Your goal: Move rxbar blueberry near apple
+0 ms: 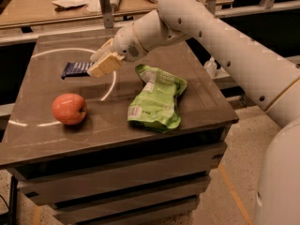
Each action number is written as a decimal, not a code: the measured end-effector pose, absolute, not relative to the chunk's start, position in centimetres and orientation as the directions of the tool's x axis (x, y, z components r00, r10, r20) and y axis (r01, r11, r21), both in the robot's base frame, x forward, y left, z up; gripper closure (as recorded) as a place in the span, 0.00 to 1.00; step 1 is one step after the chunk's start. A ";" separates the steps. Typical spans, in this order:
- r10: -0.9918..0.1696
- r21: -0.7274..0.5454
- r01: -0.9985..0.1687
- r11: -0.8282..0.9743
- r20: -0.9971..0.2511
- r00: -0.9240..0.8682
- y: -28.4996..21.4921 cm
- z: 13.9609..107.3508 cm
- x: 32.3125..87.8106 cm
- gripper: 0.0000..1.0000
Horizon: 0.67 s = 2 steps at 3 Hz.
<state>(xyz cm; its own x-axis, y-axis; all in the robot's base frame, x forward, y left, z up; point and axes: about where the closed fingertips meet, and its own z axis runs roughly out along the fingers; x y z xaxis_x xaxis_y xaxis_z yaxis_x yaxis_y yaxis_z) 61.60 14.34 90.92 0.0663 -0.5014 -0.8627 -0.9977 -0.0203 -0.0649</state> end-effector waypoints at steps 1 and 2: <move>-0.501 -0.064 -0.998 -0.021 -0.863 0.066 14.4 90.9 61.6 1.00; -0.498 -0.037 -0.999 -0.020 -0.866 0.042 14.3 89.7 61.8 1.00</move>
Offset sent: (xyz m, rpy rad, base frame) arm 0.0076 -0.0057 -0.0254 0.0109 0.0595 -0.0122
